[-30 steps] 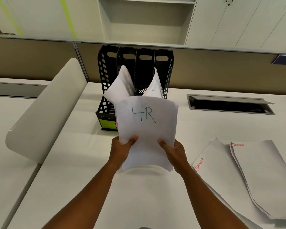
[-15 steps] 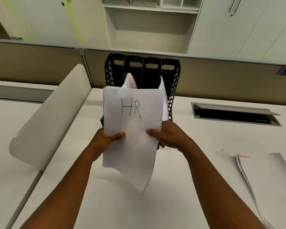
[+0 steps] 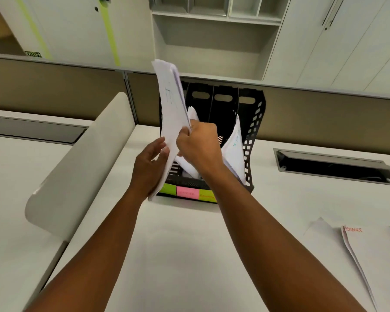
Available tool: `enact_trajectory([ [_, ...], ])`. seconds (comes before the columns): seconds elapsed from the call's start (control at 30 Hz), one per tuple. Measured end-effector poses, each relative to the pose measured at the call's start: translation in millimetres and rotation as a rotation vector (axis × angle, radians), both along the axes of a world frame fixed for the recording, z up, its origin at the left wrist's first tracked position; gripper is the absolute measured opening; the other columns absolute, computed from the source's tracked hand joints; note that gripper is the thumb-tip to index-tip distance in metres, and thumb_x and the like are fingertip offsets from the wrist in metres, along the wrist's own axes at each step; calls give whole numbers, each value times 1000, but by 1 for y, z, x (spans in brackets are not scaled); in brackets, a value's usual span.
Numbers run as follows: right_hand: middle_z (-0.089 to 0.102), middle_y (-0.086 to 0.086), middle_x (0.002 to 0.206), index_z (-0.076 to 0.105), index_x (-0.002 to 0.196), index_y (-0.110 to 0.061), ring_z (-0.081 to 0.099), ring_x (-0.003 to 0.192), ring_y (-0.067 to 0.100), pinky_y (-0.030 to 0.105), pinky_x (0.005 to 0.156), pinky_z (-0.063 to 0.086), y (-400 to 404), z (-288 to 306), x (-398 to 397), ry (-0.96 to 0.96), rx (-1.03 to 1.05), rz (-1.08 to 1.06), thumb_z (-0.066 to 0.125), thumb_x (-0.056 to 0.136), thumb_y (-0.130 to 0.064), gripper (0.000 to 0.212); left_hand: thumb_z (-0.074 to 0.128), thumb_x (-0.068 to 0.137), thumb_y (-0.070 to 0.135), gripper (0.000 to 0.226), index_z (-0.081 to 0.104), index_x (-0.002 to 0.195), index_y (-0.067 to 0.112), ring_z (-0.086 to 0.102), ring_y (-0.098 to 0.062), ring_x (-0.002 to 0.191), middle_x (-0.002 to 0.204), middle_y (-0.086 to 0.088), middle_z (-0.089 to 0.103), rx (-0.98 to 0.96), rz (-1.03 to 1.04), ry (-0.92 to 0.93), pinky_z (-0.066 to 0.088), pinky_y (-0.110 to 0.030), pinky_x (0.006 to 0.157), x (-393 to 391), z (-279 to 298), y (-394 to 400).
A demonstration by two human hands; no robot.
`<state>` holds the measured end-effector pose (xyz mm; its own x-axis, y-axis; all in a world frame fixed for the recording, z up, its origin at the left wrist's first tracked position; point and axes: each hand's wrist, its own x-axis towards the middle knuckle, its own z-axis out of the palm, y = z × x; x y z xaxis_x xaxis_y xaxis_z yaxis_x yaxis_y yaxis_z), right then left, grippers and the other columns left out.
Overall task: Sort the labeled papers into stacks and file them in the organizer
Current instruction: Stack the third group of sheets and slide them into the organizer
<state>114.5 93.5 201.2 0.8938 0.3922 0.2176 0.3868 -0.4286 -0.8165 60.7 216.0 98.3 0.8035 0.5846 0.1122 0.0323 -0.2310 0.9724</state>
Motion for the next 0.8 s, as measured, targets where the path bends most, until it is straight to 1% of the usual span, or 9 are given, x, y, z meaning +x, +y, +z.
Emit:
enact_trajectory([
  [0.1,58,8,65,59,79,-5,62,61,26,35,52,55,21,-6,-2,-59,-51,-43,47,88,-9,15,56,97,34,40,55,136,23,56,-8,124,134,5,61,-121,-105,18,44,-38,108,11,6,6],
  [0.17,60,15,72,59,80,-2,61,67,32,40,56,54,34,-13,-2,-94,-78,-60,48,85,-7,13,55,98,29,37,58,131,13,62,-3,113,121,5,68,-223,-147,1,50,-30,101,17,12,8],
  [0.23,61,18,80,56,79,-3,60,74,36,37,60,48,45,-20,-1,-118,-129,-62,49,84,-8,10,51,99,29,30,61,125,19,65,4,96,104,14,71,-302,-163,12,53,-16,82,25,20,10],
  [0.27,62,18,84,56,83,-3,60,78,36,34,61,45,50,-24,0,-124,-166,-54,48,86,-10,11,49,100,30,26,63,121,24,66,3,93,99,17,72,-326,-172,24,52,-15,78,30,20,16],
  [0.33,63,17,93,58,94,-2,60,86,35,31,64,39,57,-32,3,-117,-255,-48,45,91,-14,18,44,102,29,23,66,109,30,68,-4,91,92,15,74,-349,-196,39,54,-19,78,39,21,24],
  [0.43,63,16,100,55,105,-3,60,90,32,30,65,34,62,-42,5,-120,-323,-58,42,91,-10,20,39,102,26,28,68,99,23,67,-16,93,87,6,74,-391,-220,72,52,-27,81,54,28,31],
  [0.57,61,17,102,51,110,-1,59,88,35,32,64,32,69,-45,11,-187,-302,-94,41,86,-3,26,39,102,24,28,66,102,19,69,-8,82,83,9,75,-450,-307,27,54,-21,72,70,38,34],
  [0.7,60,20,102,49,119,2,58,86,38,32,63,29,76,-41,20,-269,-260,-124,41,85,-4,35,40,102,24,28,67,98,21,70,-5,76,81,10,75,-544,-366,-47,55,-19,72,78,43,38],
  [0.8,60,20,105,45,129,1,59,86,37,34,64,37,81,-41,23,-297,-231,-123,41,87,-4,43,42,100,24,26,68,100,19,70,-9,80,85,6,75,-567,-360,-97,56,-22,75,82,45,41],
])
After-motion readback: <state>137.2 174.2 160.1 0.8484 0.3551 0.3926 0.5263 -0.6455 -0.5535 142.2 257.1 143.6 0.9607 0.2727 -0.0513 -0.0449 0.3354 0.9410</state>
